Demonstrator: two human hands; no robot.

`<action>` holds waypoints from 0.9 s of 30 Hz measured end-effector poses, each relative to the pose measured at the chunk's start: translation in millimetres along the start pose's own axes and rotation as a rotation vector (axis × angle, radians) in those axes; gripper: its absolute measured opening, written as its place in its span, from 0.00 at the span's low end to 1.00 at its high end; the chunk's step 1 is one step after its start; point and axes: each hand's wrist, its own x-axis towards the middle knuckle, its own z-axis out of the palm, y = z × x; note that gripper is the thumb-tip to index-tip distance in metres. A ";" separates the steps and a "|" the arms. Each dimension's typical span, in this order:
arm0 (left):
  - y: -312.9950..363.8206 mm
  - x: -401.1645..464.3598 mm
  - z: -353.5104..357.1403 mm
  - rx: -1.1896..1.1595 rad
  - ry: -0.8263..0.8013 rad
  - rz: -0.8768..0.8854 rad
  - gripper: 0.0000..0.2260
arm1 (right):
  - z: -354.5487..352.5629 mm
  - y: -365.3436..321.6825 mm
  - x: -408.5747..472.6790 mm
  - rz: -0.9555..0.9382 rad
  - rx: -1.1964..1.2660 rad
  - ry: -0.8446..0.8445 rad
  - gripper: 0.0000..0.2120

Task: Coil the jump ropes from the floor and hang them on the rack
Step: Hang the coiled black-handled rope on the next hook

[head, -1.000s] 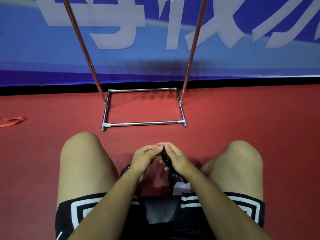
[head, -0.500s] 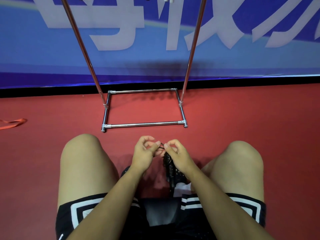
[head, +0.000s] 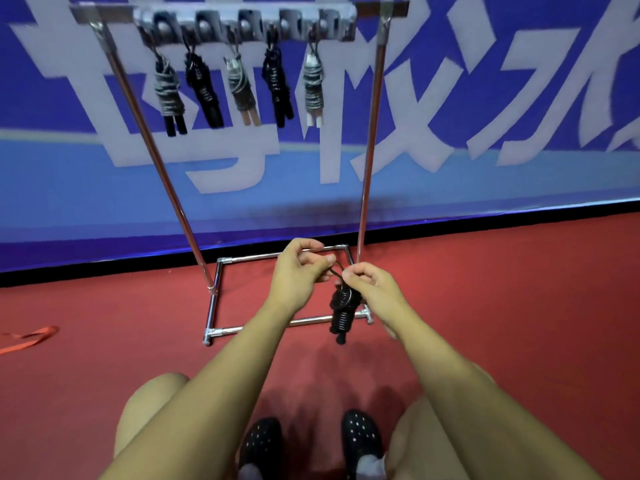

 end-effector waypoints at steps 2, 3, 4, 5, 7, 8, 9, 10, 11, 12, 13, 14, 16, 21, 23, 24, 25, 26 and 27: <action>30.1 21.1 8.9 -0.081 0.039 0.010 0.10 | -0.7 -33.6 20.7 -0.010 0.117 0.053 0.05; 44.4 31.8 13.1 -0.115 0.051 0.007 0.10 | -0.9 -52.0 30.9 -0.008 0.191 0.078 0.05; 57.2 43.5 16.9 -0.122 0.055 0.006 0.10 | -1.5 -71.3 40.9 -0.010 0.257 0.103 0.04; 70.2 55.0 21.2 -0.104 0.048 0.012 0.11 | -1.6 -91.8 50.0 -0.019 0.326 0.121 0.04; 96.5 76.9 30.1 -0.060 0.023 0.036 0.10 | -2.0 -133.3 70.1 -0.059 0.405 0.140 0.03; 109.9 87.8 34.4 -0.055 0.022 0.053 0.09 | -1.7 -153.9 80.3 -0.088 0.415 0.145 0.03; 123.7 98.4 38.5 -0.056 0.031 0.074 0.08 | -1.0 -174.0 90.0 -0.113 0.425 0.150 0.03; 137.2 109.2 41.8 -0.061 0.042 0.096 0.07 | -1.2 -192.9 99.6 -0.135 0.419 0.161 0.03; 150.6 120.5 44.5 -0.072 0.051 0.115 0.07 | -1.7 -210.4 109.3 -0.155 0.412 0.171 0.04; 163.4 132.1 46.5 -0.085 0.054 0.127 0.07 | -2.8 -226.1 119.1 -0.173 0.386 0.175 0.04; 175.4 143.4 48.2 -0.098 0.052 0.132 0.07 | -3.8 -239.2 129.6 -0.187 0.365 0.173 0.05; 185.9 155.5 49.0 -0.107 0.051 0.132 0.07 | -5.2 -250.2 140.8 -0.200 0.345 0.176 0.06; 203.4 179.1 52.0 -0.124 0.059 0.139 0.07 | -6.8 -267.0 165.2 -0.216 0.343 0.201 0.07; 232.2 238.8 65.1 -0.118 0.108 0.150 0.09 | -6.3 -297.2 222.8 -0.240 0.397 0.259 0.07; 237.3 262.2 70.8 -0.131 0.113 0.107 0.08 | -7.6 -303.2 243.0 -0.231 0.430 0.274 0.06; 238.4 272.7 73.9 -0.132 0.118 0.093 0.08 | -9.0 -304.5 252.8 -0.229 0.439 0.285 0.06; 238.5 282.5 77.0 -0.123 0.124 0.084 0.08 | -10.4 -305.3 262.2 -0.226 0.446 0.296 0.06; 237.8 291.7 79.8 -0.111 0.132 0.077 0.08 | -12.0 -306.0 270.4 -0.222 0.443 0.305 0.06; 237.4 299.6 82.2 -0.108 0.145 0.071 0.08 | -13.7 -306.4 278.9 -0.220 0.440 0.308 0.07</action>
